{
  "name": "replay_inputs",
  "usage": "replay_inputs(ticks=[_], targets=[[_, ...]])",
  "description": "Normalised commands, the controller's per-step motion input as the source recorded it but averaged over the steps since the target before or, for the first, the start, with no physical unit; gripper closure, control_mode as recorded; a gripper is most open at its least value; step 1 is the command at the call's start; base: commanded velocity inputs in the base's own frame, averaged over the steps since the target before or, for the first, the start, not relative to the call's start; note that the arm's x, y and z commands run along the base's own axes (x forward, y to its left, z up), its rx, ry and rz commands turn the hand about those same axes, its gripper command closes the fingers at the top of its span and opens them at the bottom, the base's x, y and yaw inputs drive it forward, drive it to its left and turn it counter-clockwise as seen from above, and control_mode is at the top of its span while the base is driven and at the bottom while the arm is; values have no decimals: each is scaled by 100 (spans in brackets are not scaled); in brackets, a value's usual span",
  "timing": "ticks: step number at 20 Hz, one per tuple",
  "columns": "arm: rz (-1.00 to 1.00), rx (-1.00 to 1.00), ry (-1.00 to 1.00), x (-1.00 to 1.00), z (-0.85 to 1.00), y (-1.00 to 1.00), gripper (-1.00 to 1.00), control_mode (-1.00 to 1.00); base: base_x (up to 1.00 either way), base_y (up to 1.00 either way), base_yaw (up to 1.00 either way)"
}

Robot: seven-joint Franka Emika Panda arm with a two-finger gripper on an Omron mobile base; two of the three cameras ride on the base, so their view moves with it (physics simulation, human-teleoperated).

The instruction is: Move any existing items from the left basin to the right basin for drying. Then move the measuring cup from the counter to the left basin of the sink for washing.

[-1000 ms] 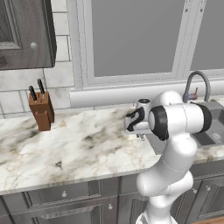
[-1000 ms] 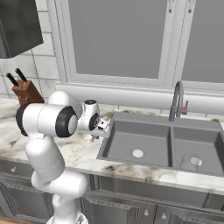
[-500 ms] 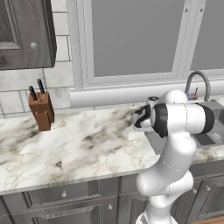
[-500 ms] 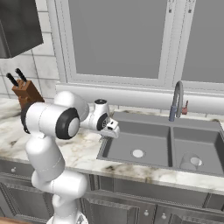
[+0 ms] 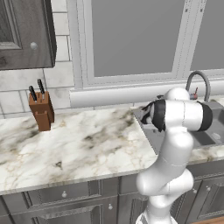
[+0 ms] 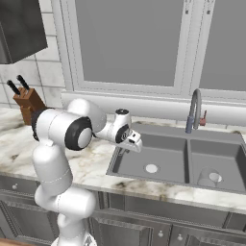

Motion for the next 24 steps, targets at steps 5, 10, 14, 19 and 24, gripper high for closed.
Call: replay_inputs(ticks=[5, 10, 14, 19, 24], targets=[[-2, 0, 2, 16, -13, -41, 100, -100, 0, 0, 0], [0, 0, 8, 18, -36, -20, 100, -100, 0, 0, 0], [0, 0, 6, 15, -35, -20, 100, -100, 0, 0, 0], [0, 0, 4, 10, -40, -22, 100, -100, 0, 0, 0], [0, 0, 1, 4, -40, -22, 100, -100, 0, 0, 0]])
